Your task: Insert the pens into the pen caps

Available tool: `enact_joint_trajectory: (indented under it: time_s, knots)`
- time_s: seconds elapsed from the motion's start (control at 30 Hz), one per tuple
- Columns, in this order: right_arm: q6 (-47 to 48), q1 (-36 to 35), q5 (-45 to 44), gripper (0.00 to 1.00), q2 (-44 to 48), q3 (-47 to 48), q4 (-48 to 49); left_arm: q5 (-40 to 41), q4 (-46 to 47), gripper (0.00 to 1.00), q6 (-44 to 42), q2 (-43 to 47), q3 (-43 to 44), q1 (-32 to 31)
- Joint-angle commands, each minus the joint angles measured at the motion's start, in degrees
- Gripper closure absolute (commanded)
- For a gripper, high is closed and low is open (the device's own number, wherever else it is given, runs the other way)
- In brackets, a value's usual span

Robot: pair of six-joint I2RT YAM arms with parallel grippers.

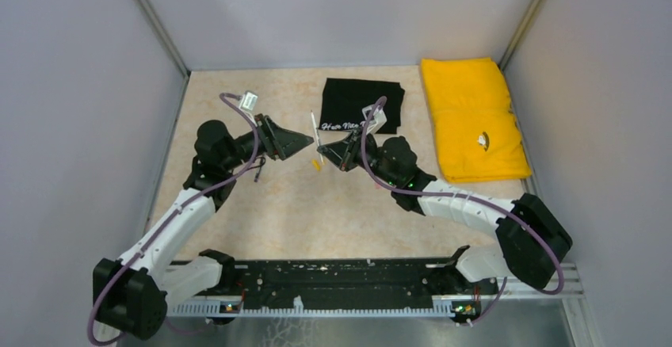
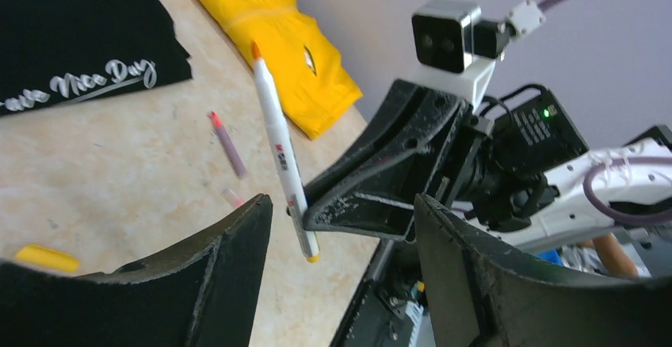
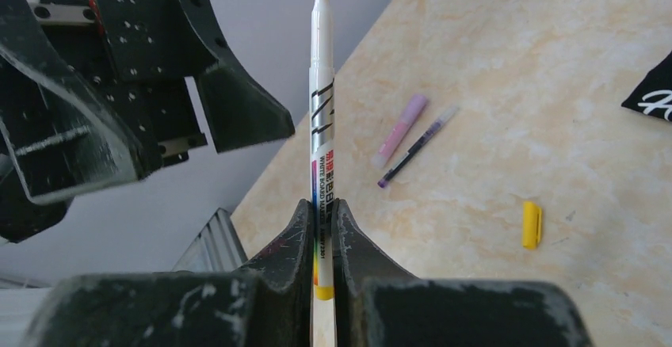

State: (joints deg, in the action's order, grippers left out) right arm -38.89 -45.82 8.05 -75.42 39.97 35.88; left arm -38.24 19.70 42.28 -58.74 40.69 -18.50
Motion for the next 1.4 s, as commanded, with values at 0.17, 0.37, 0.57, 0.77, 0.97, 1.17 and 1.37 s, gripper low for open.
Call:
enact_joint_trajectory:
  time_s: [0.17, 0.37, 0.57, 0.77, 0.97, 1.17, 1.37]
  knots:
    - [-0.6, 0.2, 5.2, 1.0, 2.9, -0.3, 11.0, 5.0, 2.6, 0.39, -0.3, -0.6, 0.5, -6.4]
    - [0.4, 0.2, 6.7, 1.0, 3.2, -1.1, 12.1, 9.7, 5.3, 0.44, 1.3, 0.2, 0.5, -6.4]
    - [0.4, 0.3, 7.1, 1.0, 3.3, -1.1, 12.5, 7.7, 4.8, 0.53, 1.0, -2.4, 1.4, -6.6]
    - [1.2, 0.3, 7.6, 1.0, 3.1, -0.1, 11.5, 9.2, 4.4, 0.67, 1.1, -2.2, -0.2, -7.5]
    - [2.4, 0.3, 9.2, 1.0, 2.2, 0.9, 10.2, 9.9, 4.3, 0.92, 0.9, -2.8, 0.5, -7.7]
    - [3.4, 0.2, 10.3, 0.78, 1.7, 1.1, 8.0, 10.2, 3.6, 0.99, 0.1, -3.3, 1.7, -7.7]
    - [3.8, 0.2, 11.8, 0.7, 0.9, 0.8, 6.6, 10.4, 3.5, 1.0, 0.2, -3.4, 2.3, -7.7]
